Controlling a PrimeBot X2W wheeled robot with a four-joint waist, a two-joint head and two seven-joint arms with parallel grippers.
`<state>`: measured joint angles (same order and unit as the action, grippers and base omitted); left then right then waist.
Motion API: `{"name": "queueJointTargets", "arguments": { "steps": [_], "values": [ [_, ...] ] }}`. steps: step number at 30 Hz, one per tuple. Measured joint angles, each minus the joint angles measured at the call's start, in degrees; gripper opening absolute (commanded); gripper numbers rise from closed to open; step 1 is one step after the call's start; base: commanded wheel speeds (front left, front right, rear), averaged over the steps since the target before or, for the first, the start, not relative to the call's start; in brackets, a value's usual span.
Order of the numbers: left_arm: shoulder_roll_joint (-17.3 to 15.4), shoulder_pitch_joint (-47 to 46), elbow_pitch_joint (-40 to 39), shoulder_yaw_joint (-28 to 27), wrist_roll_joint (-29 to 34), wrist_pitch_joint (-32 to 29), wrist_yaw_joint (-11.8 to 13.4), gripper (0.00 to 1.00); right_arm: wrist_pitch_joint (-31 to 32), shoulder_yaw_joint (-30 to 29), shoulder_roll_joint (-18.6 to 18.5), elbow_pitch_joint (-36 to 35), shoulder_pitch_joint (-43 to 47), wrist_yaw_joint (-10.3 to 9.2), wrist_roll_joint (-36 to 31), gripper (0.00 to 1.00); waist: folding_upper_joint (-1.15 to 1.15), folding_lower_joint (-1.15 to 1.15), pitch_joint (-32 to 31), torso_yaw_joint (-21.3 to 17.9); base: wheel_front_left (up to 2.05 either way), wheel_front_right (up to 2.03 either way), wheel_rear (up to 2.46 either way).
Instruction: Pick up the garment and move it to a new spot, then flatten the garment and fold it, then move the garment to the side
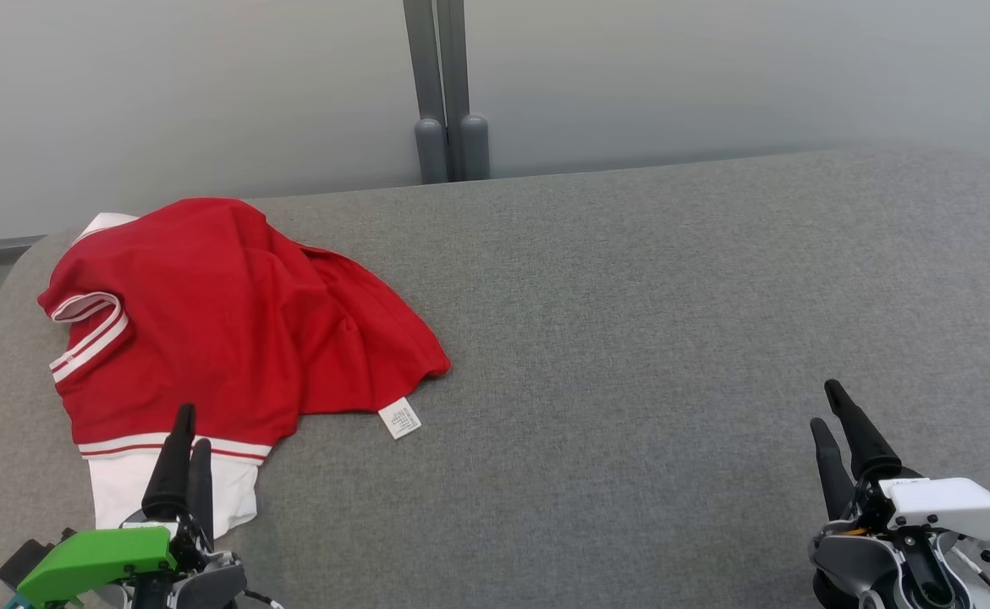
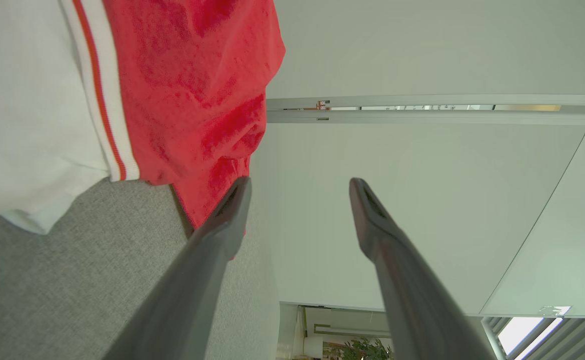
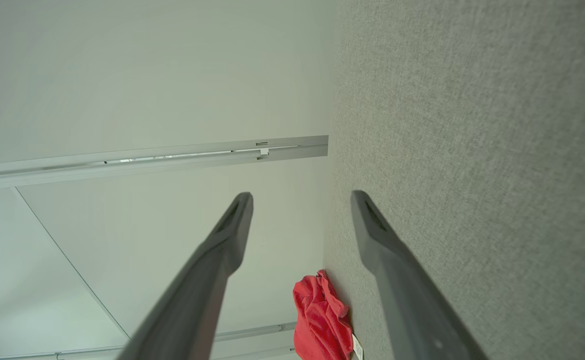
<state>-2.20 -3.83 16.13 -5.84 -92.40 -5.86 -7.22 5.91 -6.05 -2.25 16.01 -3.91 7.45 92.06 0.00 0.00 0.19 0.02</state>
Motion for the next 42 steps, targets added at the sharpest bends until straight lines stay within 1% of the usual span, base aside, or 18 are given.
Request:
{"name": "queueJointTargets", "arguments": {
  "steps": [8,13,17,29,36,42],
  "values": [
    [0.0,0.1,-0.6,1.4,1.3,2.3,0.0,1.00,-2.2,1.1,-0.1,-0.6,0.1,0.00,-2.4,1.00,0.00,0.00,0.0,0.1,0.00,0.00,0.00],
    [0.0,0.4,-1.0,2.1,4.3,3.5,0.0,1.00,-3.5,1.3,-0.3,-1.6,0.2,0.00,-7.8,1.00,0.00,0.00,-0.1,0.1,0.00,0.00,0.00],
    [0.0,0.8,-1.2,2.5,8.3,4.6,0.0,1.00,-4.6,1.5,-0.5,-2.8,0.4,0.00,-13.1,1.00,0.00,0.00,-0.1,0.1,0.00,0.00,0.00],
    [0.0,1.3,-2.3,3.2,25.9,7.3,0.0,1.00,-7.2,2.5,-1.8,-6.4,1.1,0.00,-30.3,1.00,0.00,0.00,-0.4,0.1,0.00,0.00,0.00],
    [-0.1,2.1,-2.9,3.5,36.2,8.8,0.9,1.00,-8.7,3.4,-2.5,-7.9,1.4,0.00,-39.4,1.00,0.00,0.00,-0.6,0.0,0.00,0.00,0.00],
    [-0.2,2.7,-3.3,3.8,43.3,10.0,1.5,1.00,-9.9,4.3,-3.3,-8.3,2.0,0.00,-46.5,1.00,0.00,0.00,-0.7,0.0,0.00,0.00,0.00]
  ]
}}
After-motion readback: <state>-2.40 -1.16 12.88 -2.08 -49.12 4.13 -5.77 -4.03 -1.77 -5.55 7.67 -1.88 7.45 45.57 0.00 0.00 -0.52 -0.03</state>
